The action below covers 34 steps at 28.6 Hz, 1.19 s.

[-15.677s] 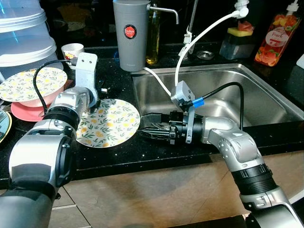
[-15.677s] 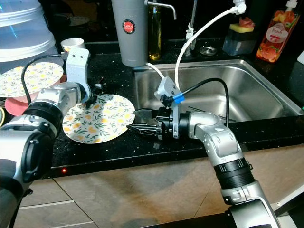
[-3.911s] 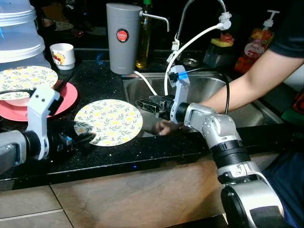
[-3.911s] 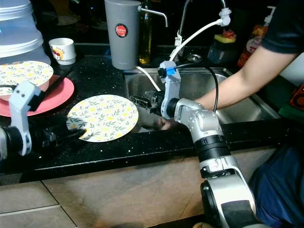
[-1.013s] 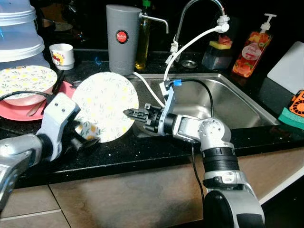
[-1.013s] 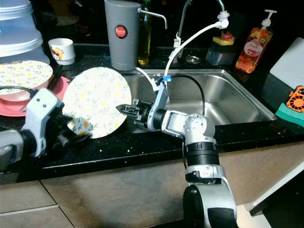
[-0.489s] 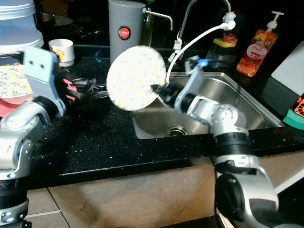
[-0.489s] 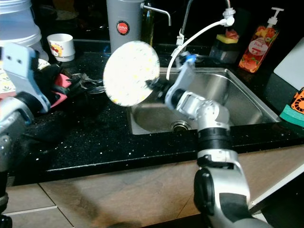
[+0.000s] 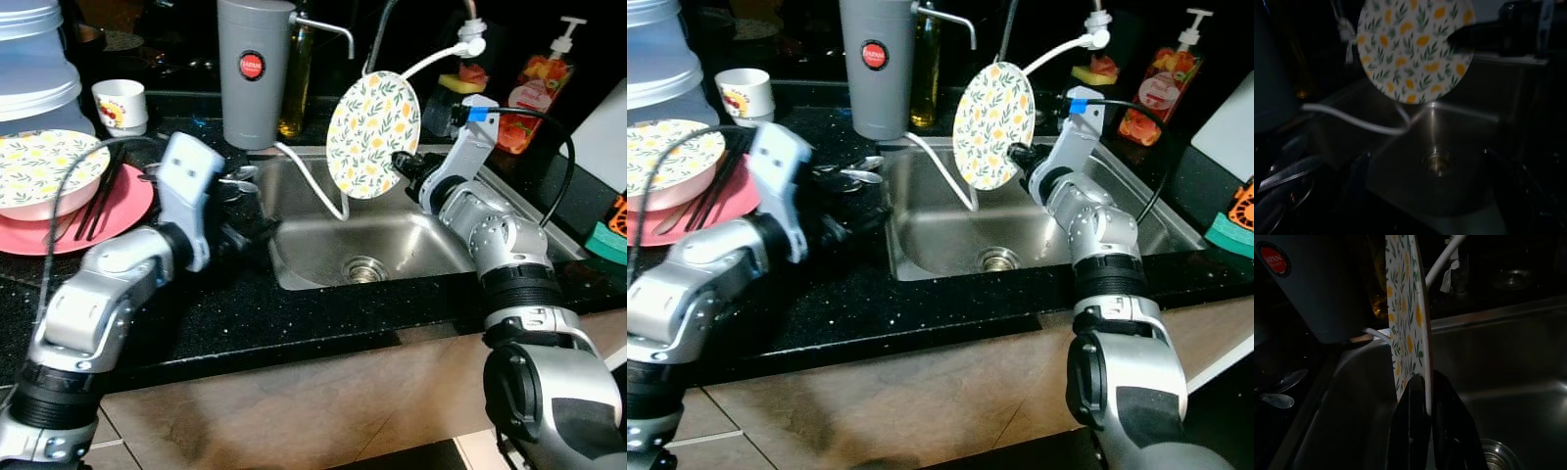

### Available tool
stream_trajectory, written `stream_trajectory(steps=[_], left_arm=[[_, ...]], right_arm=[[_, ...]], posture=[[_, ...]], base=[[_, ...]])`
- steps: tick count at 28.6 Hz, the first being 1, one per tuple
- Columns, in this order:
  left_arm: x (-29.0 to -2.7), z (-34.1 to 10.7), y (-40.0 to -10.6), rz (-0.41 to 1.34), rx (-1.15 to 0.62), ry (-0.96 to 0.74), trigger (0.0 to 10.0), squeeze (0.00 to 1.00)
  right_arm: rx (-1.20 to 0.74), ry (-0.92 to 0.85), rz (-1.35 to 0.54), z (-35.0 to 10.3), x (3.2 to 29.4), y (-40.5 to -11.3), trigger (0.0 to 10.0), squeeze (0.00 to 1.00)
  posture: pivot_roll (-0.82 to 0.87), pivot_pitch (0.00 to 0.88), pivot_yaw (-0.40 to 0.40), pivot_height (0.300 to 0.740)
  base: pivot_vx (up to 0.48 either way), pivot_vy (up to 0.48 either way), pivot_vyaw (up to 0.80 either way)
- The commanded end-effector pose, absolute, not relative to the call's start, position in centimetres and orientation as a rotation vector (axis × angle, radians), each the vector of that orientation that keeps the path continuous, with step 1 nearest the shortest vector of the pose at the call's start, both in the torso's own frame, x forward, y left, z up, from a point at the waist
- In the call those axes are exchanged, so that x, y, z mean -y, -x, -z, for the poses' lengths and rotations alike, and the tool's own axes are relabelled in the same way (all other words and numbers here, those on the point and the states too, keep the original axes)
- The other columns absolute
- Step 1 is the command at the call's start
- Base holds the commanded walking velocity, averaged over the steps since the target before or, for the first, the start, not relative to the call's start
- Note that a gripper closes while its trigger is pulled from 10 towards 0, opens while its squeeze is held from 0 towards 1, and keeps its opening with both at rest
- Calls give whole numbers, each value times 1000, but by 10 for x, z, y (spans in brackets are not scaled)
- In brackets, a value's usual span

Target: Kitchen organization

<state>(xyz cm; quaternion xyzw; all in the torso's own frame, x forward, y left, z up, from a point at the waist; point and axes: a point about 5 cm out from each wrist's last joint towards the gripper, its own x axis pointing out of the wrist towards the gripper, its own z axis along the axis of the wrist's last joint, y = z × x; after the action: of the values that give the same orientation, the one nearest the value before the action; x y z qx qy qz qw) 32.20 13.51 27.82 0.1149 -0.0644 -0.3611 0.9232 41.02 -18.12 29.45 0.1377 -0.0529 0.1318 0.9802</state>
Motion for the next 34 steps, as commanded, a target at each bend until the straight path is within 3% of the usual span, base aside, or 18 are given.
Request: stream_trajectory(steps=[1, 4, 8, 10, 15, 22, 34], left_arm=[[-126, -282, -327, 766, 141, -247, 10000, 0], [-128, -287, -334, 761, 129, -239, 10000, 0], [-129, -286, -335, 793, 102, -223, 10000, 0], [-129, -286, -335, 793, 102, -223, 10000, 0], [-131, -275, -323, 1005, -28, -138, 10000, 0], [-129, -273, -328, 1044, -46, -77, 10000, 0], [-124, -248, -339, 1026, -169, -283, 10000, 0]], right_arm=[[112, -263, -238, -285, 185, -409, 0, 0], [97, -273, -234, -271, 182, -409, 0, 0], [75, -256, -236, -263, 180, -409, 0, 0], [75, -256, -236, -263, 180, -409, 0, 0], [9, -193, -255, -248, 176, -409, 0, 0], [-13, -112, -263, -243, 174, -412, 0, 0], [-90, -2, -334, -228, 157, -413, 0, 0]], posture=[[-1, 61, -14, 740], [14, 57, 37, 740], [16, 56, 46, 740], [16, 56, 46, 740], [15, 59, 41, 740], [19, 59, 34, 740], [0, 64, 27, 740]], base=[[0, 0, 0], [0, 0, 0], [0, 0, 0], [0, 0, 0], [0, 0, 0], [0, 0, 0], [0, 0, 0]])
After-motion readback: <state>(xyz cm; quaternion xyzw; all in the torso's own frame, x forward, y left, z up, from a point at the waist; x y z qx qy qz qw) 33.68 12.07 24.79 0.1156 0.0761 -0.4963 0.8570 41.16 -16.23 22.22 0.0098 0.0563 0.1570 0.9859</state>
